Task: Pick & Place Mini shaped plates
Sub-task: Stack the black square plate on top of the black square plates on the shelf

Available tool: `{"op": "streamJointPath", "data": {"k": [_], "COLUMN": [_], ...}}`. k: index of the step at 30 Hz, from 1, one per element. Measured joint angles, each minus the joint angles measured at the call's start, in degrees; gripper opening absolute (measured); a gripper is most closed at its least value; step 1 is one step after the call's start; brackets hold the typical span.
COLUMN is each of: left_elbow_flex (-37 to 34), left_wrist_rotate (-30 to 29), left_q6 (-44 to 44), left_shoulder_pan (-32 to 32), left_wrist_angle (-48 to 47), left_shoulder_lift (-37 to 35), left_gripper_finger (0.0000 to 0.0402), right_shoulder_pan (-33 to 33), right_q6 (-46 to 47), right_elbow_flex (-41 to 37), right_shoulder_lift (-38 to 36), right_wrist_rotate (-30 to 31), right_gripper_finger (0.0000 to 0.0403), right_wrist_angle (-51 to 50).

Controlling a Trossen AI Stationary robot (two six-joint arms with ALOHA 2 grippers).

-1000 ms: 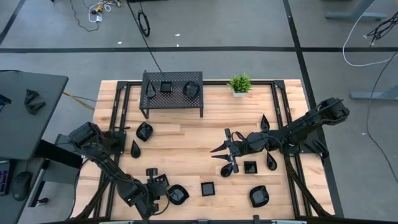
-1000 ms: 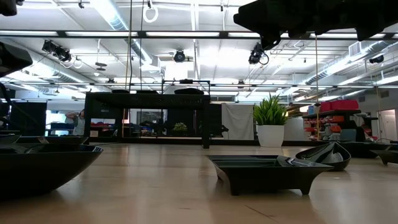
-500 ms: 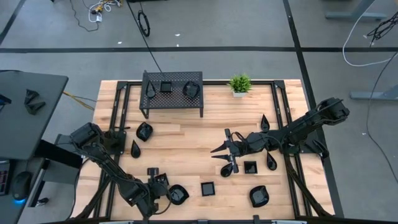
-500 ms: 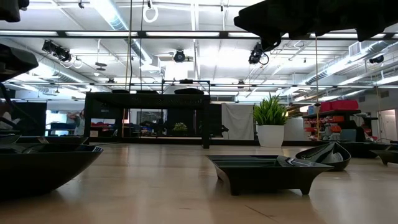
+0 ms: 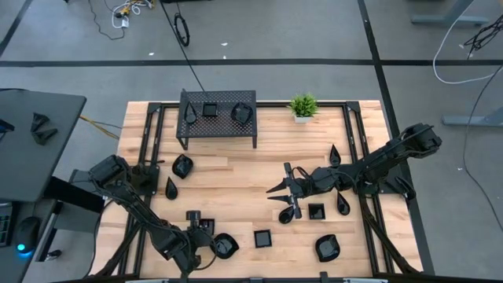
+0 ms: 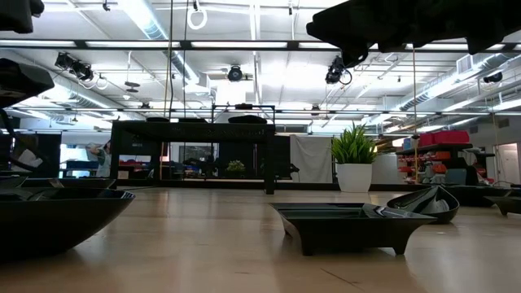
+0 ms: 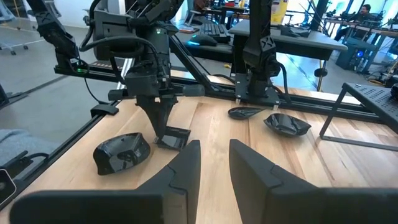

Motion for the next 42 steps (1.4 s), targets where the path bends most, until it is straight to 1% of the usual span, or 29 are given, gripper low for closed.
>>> {"op": "streamJointPath", "data": {"k": [4,8,13,17,21,23,26,29,32,34,36,39,40,42], "left_elbow_flex": [0.97,4.64,11.70,16.26,16.68,16.68,14.76,9.64,4.22,2.26,1.92,2.37,2.72,2.95], "left_wrist_rotate": [-3.11,-6.00,-14.24,-21.40,-27.06,-28.87,-30.09,-27.49,-26.32,-26.13,-26.16,-26.12,-25.54,-22.25], "left_q6": [-0.01,0.01,1.44,2.39,2.58,4.96,10.36,17.79,28.11,35.75,42.79,52.60,56.12,62.43], "left_shoulder_pan": [0.00,0.38,1.53,3.87,7.13,9.00,12.15,16.56,21.31,24.36,27.73,33.29,35.34,39.98], "left_wrist_angle": [-1.57,-8.90,-21.32,-30.12,-34.61,-36.34,-34.96,-29.33,-21.53,-17.30,-13.26,-10.33,-9.02,-8.15], "left_shoulder_lift": [-0.22,-0.37,-0.43,-1.50,-5.15,-7.56,-12.10,-18.10,-24.22,-28.17,-31.18,-34.41,-35.14,-36.34], "left_gripper_finger": [0.0009,0.0004,0.0004,0.0003,0.0002,0.0002,0.0001,0.0001,0.0001,0.0001,0.0001,0.0001,0.0001,0.0001], "right_shoulder_pan": [0.01,0.01,0.01,0.01,0.01,0.01,0.01,0.01,0.01,-0.03,-0.06,-0.20,-0.32,-0.45], "right_q6": [0.50,0.50,0.55,0.59,0.31,0.21,-0.87,-1.61,-2.34,-2.34,-2.34,-2.34,-2.34,-2.27], "right_elbow_flex": [0.00,0.00,0.00,0.00,0.00,0.00,0.00,0.00,0.00,0.00,0.00,0.00,0.00,0.00], "right_shoulder_lift": [0.00,0.00,0.00,0.00,0.00,0.00,0.00,0.00,0.02,0.02,0.02,0.02,0.02,0.02], "right_wrist_rotate": [-0.01,-0.01,-0.01,0.00,-0.01,0.01,0.01,0.00,0.01,0.01,0.01,0.01,0.01,0.01], "right_gripper_finger": [0.0086,0.0086,0.0086,0.0086,0.0086,0.0086,0.0086,0.0086,0.0086,0.0086,0.0086,0.0086,0.0086,0.0086], "right_wrist_angle": [0.00,-0.04,-0.07,-0.09,-0.10,-0.09,-0.09,-0.04,-0.08,0.00,0.03,0.39,0.47,1.01]}}
